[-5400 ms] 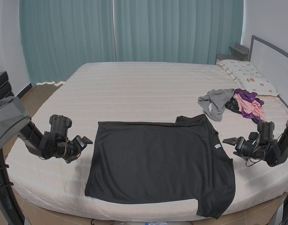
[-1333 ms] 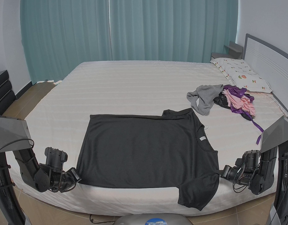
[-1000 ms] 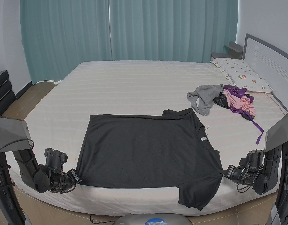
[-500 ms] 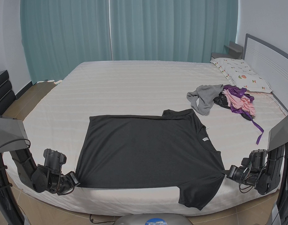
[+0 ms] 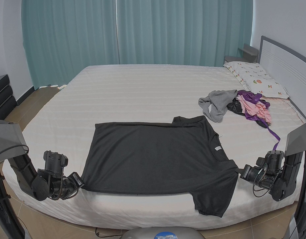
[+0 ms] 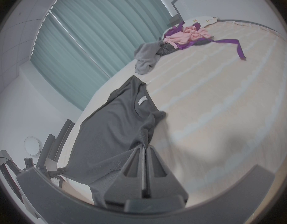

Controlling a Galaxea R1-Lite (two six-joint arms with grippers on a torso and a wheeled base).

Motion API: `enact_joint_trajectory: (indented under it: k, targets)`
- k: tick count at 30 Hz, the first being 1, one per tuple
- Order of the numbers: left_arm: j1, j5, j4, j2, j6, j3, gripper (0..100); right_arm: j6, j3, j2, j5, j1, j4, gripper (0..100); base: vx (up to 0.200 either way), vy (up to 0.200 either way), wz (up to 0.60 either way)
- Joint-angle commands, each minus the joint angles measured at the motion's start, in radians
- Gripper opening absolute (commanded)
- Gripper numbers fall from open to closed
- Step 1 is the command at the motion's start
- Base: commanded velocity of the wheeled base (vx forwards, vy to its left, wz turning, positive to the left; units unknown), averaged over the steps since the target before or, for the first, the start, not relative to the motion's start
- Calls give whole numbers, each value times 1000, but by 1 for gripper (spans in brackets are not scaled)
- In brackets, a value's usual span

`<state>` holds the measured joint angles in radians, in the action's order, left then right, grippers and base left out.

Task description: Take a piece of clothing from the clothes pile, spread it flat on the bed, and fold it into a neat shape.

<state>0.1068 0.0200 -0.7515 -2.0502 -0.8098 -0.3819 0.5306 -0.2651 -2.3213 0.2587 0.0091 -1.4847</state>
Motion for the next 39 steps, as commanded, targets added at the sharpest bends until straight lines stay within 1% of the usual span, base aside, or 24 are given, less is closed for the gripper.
enact_joint_trajectory:
  k: [1,6,9,13,14,16,20,24,26,30,31,32,34,35,39]
  targets:
    - [-2,1,-22,1,-37,-29,0,0,-86,-17,1,8,14,0,0,0,0]
    - [-2,-2,-22,-2,-89,-60,0,0,-240,-36,1,14,141,0,0,0,0]
    - [-2,-2,-23,-8,-92,-61,0,0,-310,-56,4,23,216,0,0,0,0]
    - [-2,-3,-23,-8,-94,-61,0,0,-358,-92,8,35,234,0,0,0,0]
    - [-1,-3,-23,-8,-92,-61,0,0,-361,-96,10,38,236,100,0,0,0]
    - [-1,-3,-23,-8,-92,-60,0,0,-365,-101,11,43,236,100,0,0,0]
    - [-1,-3,-23,-11,-94,-60,0,0,-358,-95,36,46,236,100,0,0,0]
    - [-1,-3,-23,-11,-94,-58,0,5,-344,-72,39,35,234,100,0,0,0]
    - [-1,-5,-23,-10,-92,-54,0,9,-316,-32,48,15,234,100,0,0,0]
    - [-1,-6,-25,-5,-92,-49,0,9,-256,22,86,-6,234,100,0,0,0]
    - [-1,-6,-23,-4,-92,-48,0,9,-213,46,105,-12,230,100,0,0,0]
    - [-1,-6,-23,-4,-92,-48,0,9,-213,46,105,-12,230,100,0,0,0]
    - [-1,-8,-23,-2,-92,-48,0,8,-135,83,131,-23,225,100,0,0,0]
    - [-1,-8,-23,-2,-92,-46,0,6,-129,86,134,-23,225,100,0,0,0]
    - [-1,-8,-25,-2,-91,-46,0,-3,-22,102,205,-24,221,100,0,0,0]
